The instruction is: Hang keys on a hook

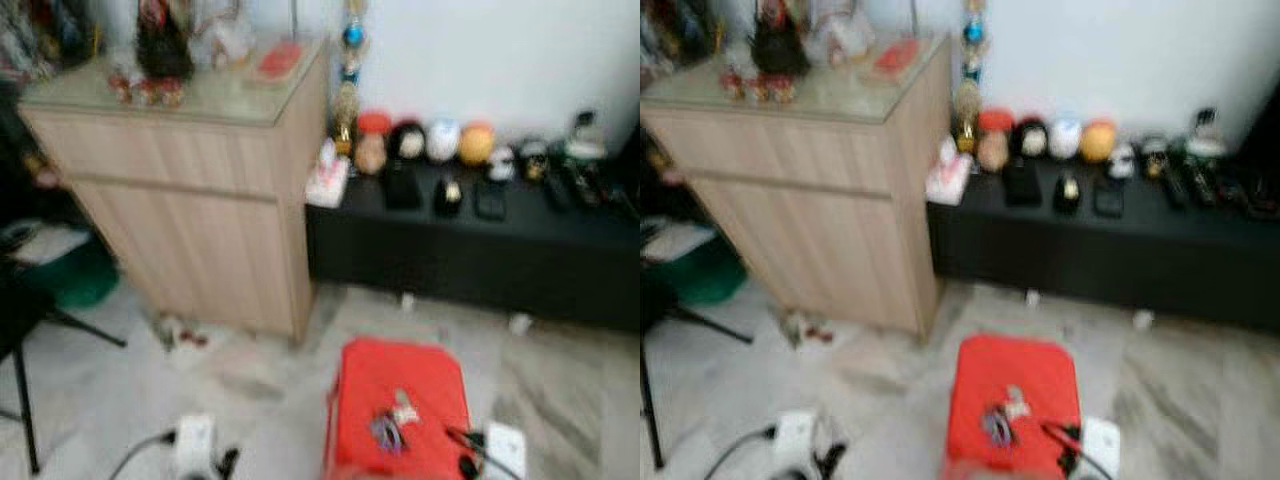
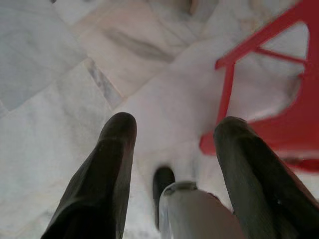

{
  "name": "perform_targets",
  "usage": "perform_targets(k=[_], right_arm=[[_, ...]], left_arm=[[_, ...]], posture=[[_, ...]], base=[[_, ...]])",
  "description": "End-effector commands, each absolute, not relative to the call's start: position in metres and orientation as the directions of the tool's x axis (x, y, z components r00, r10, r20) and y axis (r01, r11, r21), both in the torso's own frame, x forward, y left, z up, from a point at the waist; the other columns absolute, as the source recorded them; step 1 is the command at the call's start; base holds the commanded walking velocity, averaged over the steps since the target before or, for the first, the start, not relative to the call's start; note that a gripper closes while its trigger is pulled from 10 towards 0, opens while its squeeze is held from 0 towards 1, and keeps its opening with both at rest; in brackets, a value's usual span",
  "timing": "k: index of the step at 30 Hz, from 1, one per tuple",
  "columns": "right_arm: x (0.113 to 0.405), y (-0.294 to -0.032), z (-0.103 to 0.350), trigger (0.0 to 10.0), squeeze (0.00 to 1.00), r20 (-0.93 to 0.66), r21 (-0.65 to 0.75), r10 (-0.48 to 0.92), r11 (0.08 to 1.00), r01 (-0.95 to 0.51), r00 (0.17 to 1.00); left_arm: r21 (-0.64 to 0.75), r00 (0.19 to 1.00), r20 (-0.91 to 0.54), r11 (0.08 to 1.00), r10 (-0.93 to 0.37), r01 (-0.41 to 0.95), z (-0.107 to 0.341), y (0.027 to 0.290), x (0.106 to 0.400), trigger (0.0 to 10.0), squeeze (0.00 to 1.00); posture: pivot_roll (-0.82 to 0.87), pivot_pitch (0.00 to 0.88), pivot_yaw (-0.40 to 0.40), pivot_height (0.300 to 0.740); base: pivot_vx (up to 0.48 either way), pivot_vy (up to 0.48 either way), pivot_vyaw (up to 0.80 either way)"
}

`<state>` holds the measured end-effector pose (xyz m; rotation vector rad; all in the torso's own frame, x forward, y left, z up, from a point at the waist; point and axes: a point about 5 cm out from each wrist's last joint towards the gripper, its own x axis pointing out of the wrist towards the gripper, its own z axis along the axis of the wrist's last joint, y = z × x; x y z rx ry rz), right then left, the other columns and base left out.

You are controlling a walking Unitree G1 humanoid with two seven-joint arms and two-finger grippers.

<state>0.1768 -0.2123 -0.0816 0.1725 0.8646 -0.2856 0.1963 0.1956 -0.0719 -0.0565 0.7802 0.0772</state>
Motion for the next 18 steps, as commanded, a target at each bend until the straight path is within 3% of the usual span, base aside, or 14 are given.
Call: perform_targets(k=[1, 10, 18], right_arm=[[0.1822, -0.1996, -0.0813, 10.0, 0.00, -0.765, 0.074, -0.153, 0.944, 0.322, 0.625], [0.1830, -0.1996, -0.0807, 10.0, 0.00, -0.760, 0.085, -0.154, 0.940, 0.331, 0.631], [0.1892, -0.2007, -0.0756, 10.0, 0.00, -0.714, 0.038, -0.151, 0.967, 0.253, 0.683]], left_arm=[[0.007, 0.682, -0.726, 0.992, 0.092, -0.127, -0.0750, 0.2100, 0.1866, 10.0, 0.00], [-0.001, 0.682, -0.726, 0.991, 0.090, -0.133, -0.0754, 0.2091, 0.1860, 10.0, 0.00], [0.002, 0.680, -0.727, 0.991, 0.095, -0.136, -0.0756, 0.2105, 0.1851, 10.0, 0.00]], posture=[[0.12, 0.054, -0.039, 0.740], [0.12, 0.063, -0.039, 0.740], [0.11, 0.071, -0.037, 0.740]], base=[[0.000, 0.000, 0.00], [0.000, 0.000, 0.00], [0.000, 0.000, 0.00]])
